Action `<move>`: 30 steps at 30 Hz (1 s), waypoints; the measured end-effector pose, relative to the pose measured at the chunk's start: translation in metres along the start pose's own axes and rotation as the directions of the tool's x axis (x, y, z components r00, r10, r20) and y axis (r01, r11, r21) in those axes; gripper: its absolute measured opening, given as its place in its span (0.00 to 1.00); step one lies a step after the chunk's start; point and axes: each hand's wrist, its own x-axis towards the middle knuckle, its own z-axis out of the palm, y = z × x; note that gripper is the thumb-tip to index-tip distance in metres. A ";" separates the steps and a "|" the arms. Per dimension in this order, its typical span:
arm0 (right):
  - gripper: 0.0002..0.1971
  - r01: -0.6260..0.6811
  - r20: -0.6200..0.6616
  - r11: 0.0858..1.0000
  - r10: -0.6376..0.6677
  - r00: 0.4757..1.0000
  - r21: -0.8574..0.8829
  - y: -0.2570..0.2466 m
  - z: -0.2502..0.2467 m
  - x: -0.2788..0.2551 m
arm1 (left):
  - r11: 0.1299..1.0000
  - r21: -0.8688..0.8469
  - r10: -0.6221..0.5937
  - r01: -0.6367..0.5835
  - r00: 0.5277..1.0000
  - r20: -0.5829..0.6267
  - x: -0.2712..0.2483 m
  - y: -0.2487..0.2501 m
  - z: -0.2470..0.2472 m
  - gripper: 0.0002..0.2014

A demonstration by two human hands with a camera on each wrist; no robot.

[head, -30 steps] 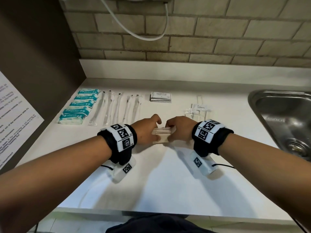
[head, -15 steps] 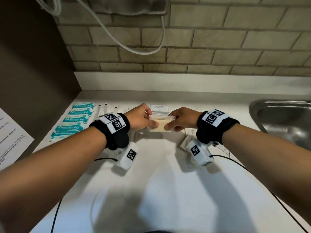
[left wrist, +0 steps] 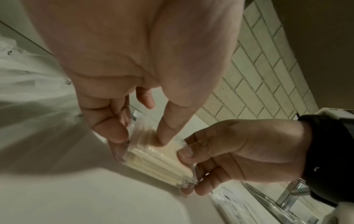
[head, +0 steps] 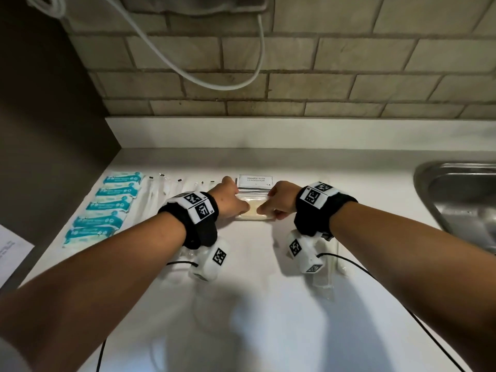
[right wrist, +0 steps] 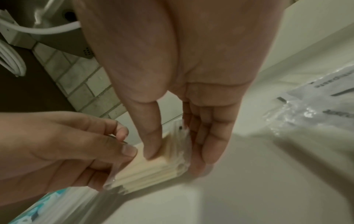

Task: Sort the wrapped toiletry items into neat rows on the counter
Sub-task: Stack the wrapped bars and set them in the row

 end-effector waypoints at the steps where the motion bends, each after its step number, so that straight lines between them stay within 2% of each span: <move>1: 0.12 -0.015 0.007 1.000 0.015 1.000 0.000 -0.001 0.000 0.002 | 1.000 0.008 -0.005 0.005 1.000 0.012 0.002 0.001 0.000 0.25; 9: 0.09 -0.055 0.021 0.998 0.055 0.998 -0.011 0.001 0.001 0.015 | 0.997 0.069 -0.031 0.028 0.998 0.046 0.009 0.007 -0.001 0.26; 13: 0.11 -0.058 0.013 0.998 0.058 0.998 -0.003 0.003 0.000 0.015 | 0.990 0.137 -0.030 0.024 0.999 0.036 0.008 0.011 -0.002 0.25; 18: 0.11 -0.063 -0.020 0.995 0.062 0.998 -0.078 0.002 0.001 0.017 | 0.977 0.214 -0.028 0.020 0.999 0.032 0.008 0.012 -0.003 0.26; 20: 0.14 -0.076 -0.044 0.988 0.070 0.997 -0.137 0.001 0.000 0.015 | 0.971 0.236 -0.033 0.027 0.999 0.022 0.008 0.012 -0.004 0.26; 22: 0.19 -0.102 -0.094 0.973 0.084 0.992 -0.207 -0.001 -0.001 0.013 | 0.972 0.235 -0.033 0.029 0.999 0.015 0.008 0.011 -0.005 0.27; 25: 0.18 -0.116 -0.116 0.958 0.088 0.989 -0.261 -0.002 0.001 0.010 | 0.973 0.230 -0.005 0.006 1.000 -0.004 0.008 0.011 -0.004 0.27; 30: 0.21 -0.029 -0.140 0.962 -0.009 0.990 -0.271 0.002 -0.003 -0.003 | 0.988 0.154 0.023 -0.016 0.999 -0.045 0.006 0.010 -0.006 0.27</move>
